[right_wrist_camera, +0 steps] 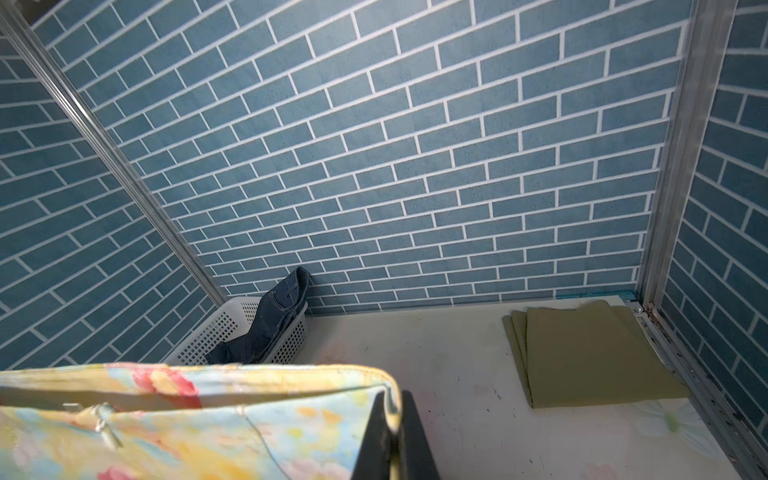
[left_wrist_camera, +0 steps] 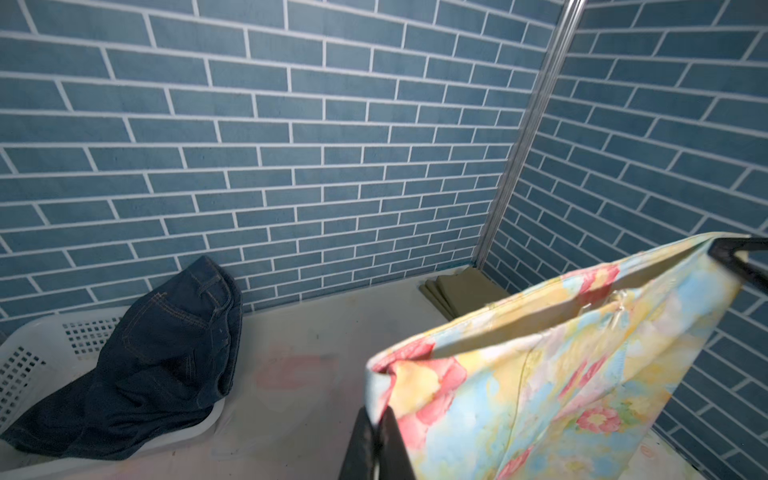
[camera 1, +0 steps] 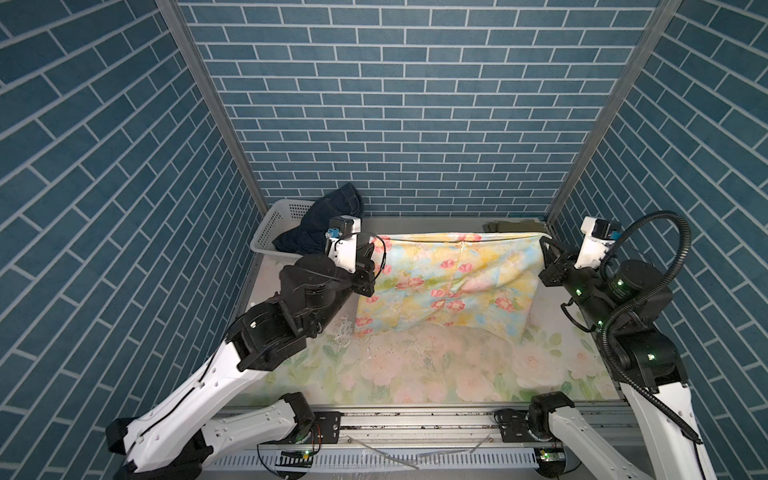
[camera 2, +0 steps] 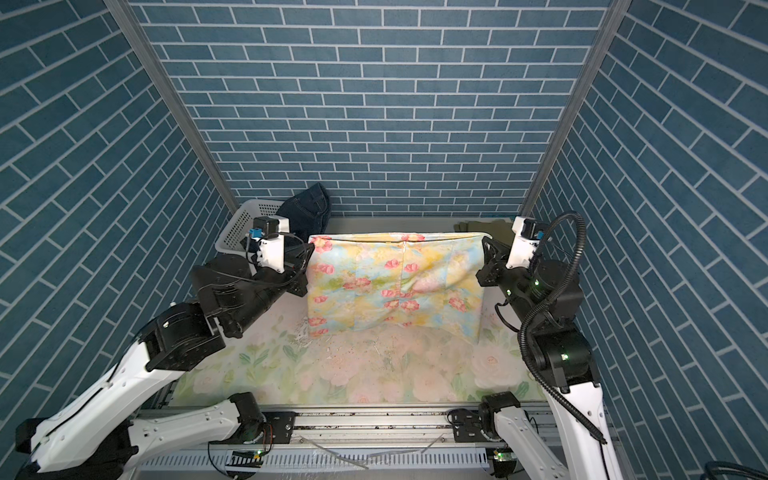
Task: Fold and stack the skirts
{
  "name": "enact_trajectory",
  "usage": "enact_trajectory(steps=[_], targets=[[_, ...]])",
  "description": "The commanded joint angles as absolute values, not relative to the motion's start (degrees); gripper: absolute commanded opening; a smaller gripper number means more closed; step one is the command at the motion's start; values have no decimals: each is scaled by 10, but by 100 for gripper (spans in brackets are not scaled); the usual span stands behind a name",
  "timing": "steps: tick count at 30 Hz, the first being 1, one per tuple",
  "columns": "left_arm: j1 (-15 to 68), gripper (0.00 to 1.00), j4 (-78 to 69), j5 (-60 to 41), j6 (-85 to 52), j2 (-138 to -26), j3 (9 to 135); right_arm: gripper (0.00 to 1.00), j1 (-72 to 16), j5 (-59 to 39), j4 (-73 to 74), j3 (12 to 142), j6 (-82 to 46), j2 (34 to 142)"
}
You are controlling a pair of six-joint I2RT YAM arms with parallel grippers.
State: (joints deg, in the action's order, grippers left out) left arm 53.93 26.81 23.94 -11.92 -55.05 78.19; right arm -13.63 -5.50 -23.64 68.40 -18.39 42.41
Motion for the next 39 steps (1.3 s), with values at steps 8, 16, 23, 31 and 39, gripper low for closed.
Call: enact_trajectory(steps=[8, 16, 23, 31, 39], targets=[[393, 0, 296, 154, -159, -662, 776, 0, -136, -47, -235, 693, -266, 578], [244, 0, 153, 33, -208, -909, 727, 0, -106, -154, -59, 728, -284, 944], [226, 45, 195, 91, -200, -1113, 847, 47, -93, -145, -141, 906, -239, 1150], [234, 78, 207, 96, -199, -1056, 819, 79, -93, -90, -169, 755, -231, 1014], [282, 79, 221, 104, -206, -944, 688, 76, -95, -63, -179, 532, -267, 848]])
